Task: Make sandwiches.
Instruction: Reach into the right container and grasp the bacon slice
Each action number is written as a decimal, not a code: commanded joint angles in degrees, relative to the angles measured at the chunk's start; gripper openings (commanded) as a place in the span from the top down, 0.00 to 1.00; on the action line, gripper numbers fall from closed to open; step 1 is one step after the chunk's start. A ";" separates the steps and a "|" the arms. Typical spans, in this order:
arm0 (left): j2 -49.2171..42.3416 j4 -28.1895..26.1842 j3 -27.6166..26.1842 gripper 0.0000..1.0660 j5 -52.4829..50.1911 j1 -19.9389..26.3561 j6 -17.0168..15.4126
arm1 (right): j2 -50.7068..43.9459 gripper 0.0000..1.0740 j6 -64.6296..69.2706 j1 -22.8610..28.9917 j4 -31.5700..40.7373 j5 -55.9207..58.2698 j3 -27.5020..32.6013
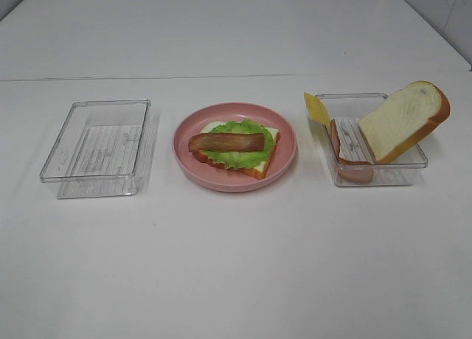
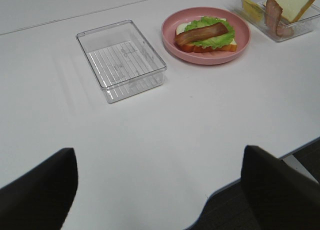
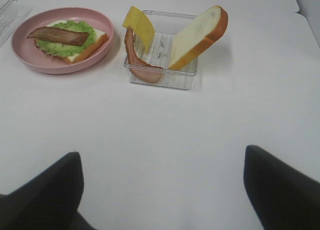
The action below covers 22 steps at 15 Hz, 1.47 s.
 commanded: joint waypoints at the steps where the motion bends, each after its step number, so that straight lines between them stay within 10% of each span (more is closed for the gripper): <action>1: -1.26 0.00 0.97 0.23 -1.38 -0.29 0.52 | 0.23 0.29 0.97 -0.23 0.11 -1.09 -0.17; 6: -1.26 -0.29 1.32 0.23 -1.95 -0.29 0.52 | 23.84 0.30 1.89 -0.23 1.43 -9.11 -6.42; 15: -1.26 -0.29 1.32 0.23 -1.95 -0.29 0.52 | 76.49 0.30 -1.55 -0.17 1.60 4.87 -41.37; 22: -1.20 0.00 1.32 0.23 -1.95 -0.29 0.52 | 99.81 0.30 -1.49 -0.06 7.73 6.99 -57.64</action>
